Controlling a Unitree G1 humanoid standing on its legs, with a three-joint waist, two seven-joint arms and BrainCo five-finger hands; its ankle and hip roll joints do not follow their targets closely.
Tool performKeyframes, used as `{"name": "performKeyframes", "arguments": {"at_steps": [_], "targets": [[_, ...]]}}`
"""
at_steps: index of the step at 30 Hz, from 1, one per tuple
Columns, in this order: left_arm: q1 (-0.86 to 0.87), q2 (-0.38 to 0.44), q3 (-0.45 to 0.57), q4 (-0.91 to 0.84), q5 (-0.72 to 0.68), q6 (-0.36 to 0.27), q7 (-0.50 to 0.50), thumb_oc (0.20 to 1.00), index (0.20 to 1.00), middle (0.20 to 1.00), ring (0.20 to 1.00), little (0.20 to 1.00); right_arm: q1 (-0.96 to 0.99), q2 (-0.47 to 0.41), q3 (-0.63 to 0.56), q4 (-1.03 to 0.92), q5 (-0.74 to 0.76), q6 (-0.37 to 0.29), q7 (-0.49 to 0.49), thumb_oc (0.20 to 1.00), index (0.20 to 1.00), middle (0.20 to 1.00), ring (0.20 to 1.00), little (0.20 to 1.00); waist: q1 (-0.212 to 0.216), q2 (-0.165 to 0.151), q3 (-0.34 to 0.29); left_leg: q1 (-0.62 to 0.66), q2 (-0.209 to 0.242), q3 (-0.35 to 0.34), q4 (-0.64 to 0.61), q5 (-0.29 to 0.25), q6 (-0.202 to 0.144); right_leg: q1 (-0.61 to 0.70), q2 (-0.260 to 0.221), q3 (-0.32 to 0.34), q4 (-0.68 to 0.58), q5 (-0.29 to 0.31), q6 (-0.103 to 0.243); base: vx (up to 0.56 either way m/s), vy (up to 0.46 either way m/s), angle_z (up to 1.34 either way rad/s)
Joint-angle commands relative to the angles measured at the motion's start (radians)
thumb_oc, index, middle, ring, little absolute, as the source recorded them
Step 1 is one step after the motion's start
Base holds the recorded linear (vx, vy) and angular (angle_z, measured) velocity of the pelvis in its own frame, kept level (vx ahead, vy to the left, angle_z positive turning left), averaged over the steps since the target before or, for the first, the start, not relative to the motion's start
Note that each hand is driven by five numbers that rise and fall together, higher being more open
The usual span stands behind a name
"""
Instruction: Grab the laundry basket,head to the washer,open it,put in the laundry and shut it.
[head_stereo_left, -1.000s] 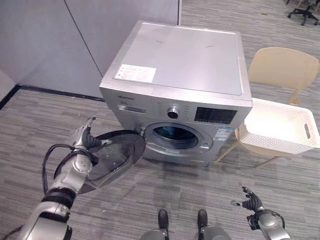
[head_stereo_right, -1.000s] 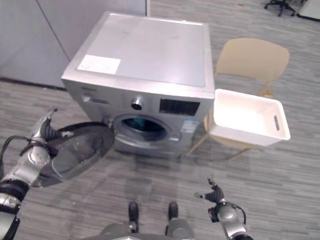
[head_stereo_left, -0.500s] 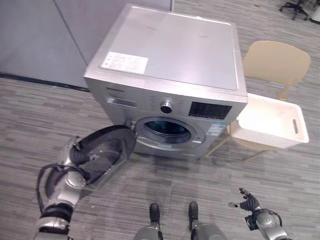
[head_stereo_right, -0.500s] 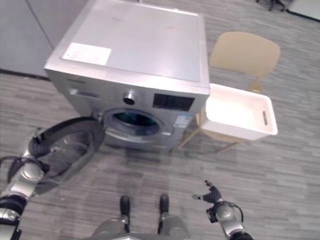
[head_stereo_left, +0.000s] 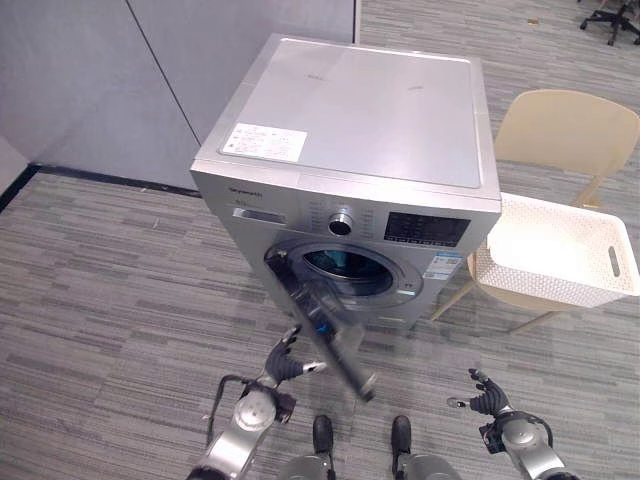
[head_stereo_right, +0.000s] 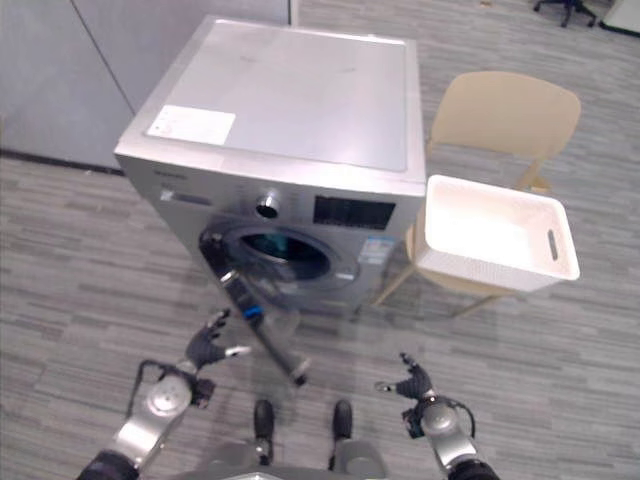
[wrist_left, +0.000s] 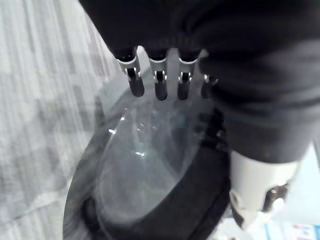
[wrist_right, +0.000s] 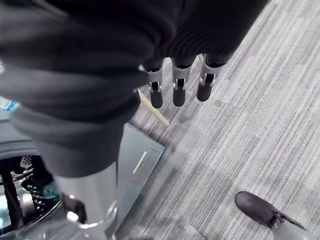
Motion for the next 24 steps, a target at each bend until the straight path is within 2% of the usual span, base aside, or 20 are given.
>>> {"name": "performKeyframes", "arguments": {"at_steps": [1,2,5,8,10,15,16,17,21,24], "targets": [[-0.251,-0.039,-0.05,0.055,0.033,-0.044,0.099,1.0,1.0,1.0,1.0,1.0,0.003,-0.026,0.022,0.003,0.009,-0.022,-0.045,1.0,1.0,1.0,1.0,1.0,-0.055,0.0,-0.012,-0.078,0.022,-0.017,0.032,-0.043,-0.029,-0.07,0.007,0.026,0.144,-0.164,0.023,-0.05,-0.011,-0.26],[-0.254,-0.04,-0.05,0.058,0.033,-0.046,0.1,1.0,1.0,1.0,1.0,1.0,0.002,-0.027,0.021,0.003,0.009,-0.022,-0.045,1.0,1.0,1.0,1.0,1.0,-0.054,0.001,-0.011,-0.078,0.022,-0.016,0.032,-0.042,-0.029,-0.071,0.007,0.027,0.144,-0.164,0.023,-0.06,0.006,-0.3],[-0.466,-0.011,-0.067,0.305,0.085,-0.029,0.196,1.0,1.0,1.0,1.0,1.0,-0.002,-0.06,0.041,0.007,0.007,-0.021,-0.055,1.0,1.0,1.0,1.0,1.0,-0.102,0.006,-0.012,-0.105,0.034,0.017,0.002,-0.02,-0.035,-0.128,0.016,0.06,0.136,-0.141,0.032,-0.07,0.026,-0.46],[-0.645,0.048,-0.075,0.535,0.099,-0.019,0.232,1.0,1.0,1.0,1.0,1.0,-0.002,-0.086,0.058,0.014,0.009,-0.029,-0.065,1.0,1.0,1.0,1.0,1.0,-0.135,0.008,-0.026,-0.151,0.045,0.039,-0.007,-0.003,-0.043,-0.183,0.02,0.075,0.123,-0.114,0.04,-0.05,0.009,-0.5],[-0.683,0.074,-0.059,0.587,0.08,-0.025,0.238,1.0,1.0,1.0,1.0,1.0,0.011,-0.095,0.055,0.016,0.019,-0.036,-0.067,1.0,1.0,1.0,1.0,1.0,-0.141,0.012,-0.034,-0.174,0.049,0.041,-0.007,0.003,-0.048,-0.207,0.019,0.075,0.12,-0.105,0.041,-0.02,-0.014,-0.34],[-0.545,0.06,0.007,0.48,0.006,-0.05,0.236,1.0,1.0,1.0,1.0,1.0,0.017,-0.079,0.037,0.048,0.035,-0.045,-0.072,1.0,1.0,1.0,1.0,1.0,-0.122,0.012,-0.033,-0.16,0.047,0.034,-0.007,0.003,-0.049,-0.192,0.02,0.072,0.12,-0.111,0.035,0.04,-0.01,-0.03],[-0.441,0.054,0.046,0.398,-0.028,-0.059,0.223,1.0,1.0,1.0,1.0,1.0,0.012,-0.07,0.022,0.054,0.04,-0.043,-0.077,1.0,1.0,1.0,1.0,1.0,-0.109,0.011,-0.03,-0.144,0.044,0.027,-0.007,-0.001,-0.049,-0.172,0.02,0.067,0.12,-0.12,0.032,0.04,-0.018,0.01],[-0.44,0.054,0.046,0.397,-0.028,-0.059,0.223,1.0,1.0,1.0,1.0,1.0,0.012,-0.07,0.022,0.054,0.04,-0.043,-0.077,1.0,1.0,1.0,1.0,1.0,-0.109,0.011,-0.033,-0.147,0.045,0.027,-0.007,0.0,-0.05,-0.175,0.021,0.067,0.119,-0.118,0.032,0.05,-0.023,-0.01],[-0.168,0.036,0.141,0.196,-0.121,-0.071,0.164,1.0,1.0,1.0,1.0,1.0,0.001,-0.059,-0.02,0.036,0.04,-0.033,-0.08,1.0,1.0,1.0,1.0,1.0,-0.07,0.013,-0.038,-0.109,0.039,0.01,-0.007,-0.009,-0.047,-0.122,0.024,0.054,0.118,-0.137,0.021,0.06,-0.03,0.11],[-0.014,0.029,0.189,0.157,-0.161,-0.068,0.099,1.0,1.0,1.0,1.0,1.0,-0.012,-0.06,-0.041,0.041,0.036,-0.025,-0.067,1.0,1.0,1.0,1.0,1.0,-0.044,0.013,-0.044,-0.078,0.036,0.0,-0.007,-0.02,-0.044,-0.084,0.028,0.046,0.118,-0.15,0.017,0.06,-0.025,0.22]]}}
